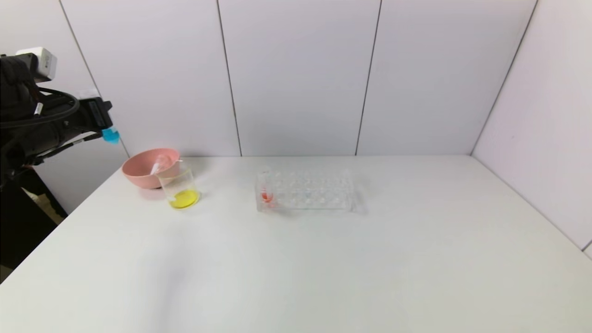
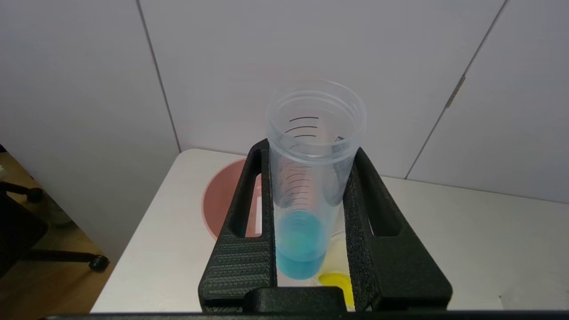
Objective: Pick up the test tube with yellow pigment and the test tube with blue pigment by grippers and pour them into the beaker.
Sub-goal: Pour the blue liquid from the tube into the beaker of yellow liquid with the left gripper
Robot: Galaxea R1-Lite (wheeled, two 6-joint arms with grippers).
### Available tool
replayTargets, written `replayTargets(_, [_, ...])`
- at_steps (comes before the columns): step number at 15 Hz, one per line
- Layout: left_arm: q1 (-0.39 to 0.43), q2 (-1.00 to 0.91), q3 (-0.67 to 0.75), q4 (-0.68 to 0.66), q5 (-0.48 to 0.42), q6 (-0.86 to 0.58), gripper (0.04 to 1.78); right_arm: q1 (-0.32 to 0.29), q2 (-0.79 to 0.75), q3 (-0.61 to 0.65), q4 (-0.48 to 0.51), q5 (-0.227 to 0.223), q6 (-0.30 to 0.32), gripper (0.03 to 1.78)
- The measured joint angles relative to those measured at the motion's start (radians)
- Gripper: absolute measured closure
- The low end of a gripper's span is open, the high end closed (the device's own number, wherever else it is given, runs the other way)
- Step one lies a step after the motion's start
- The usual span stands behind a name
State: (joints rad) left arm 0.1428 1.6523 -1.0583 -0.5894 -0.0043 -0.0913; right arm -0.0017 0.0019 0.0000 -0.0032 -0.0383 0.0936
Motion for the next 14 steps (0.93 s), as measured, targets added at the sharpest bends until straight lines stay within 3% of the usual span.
replayTargets(4, [0.069,-0.002,0.008,-0.006,-0.059,0.000,1.37,0.000,0.000,0.000,0.000,0.000,0.000,0.10])
replayTargets(14, [0.088,0.004,0.014,0.001,-0.060,0.001,1.37,0.000,0.000,0.000,0.000,0.000,0.001,0.10])
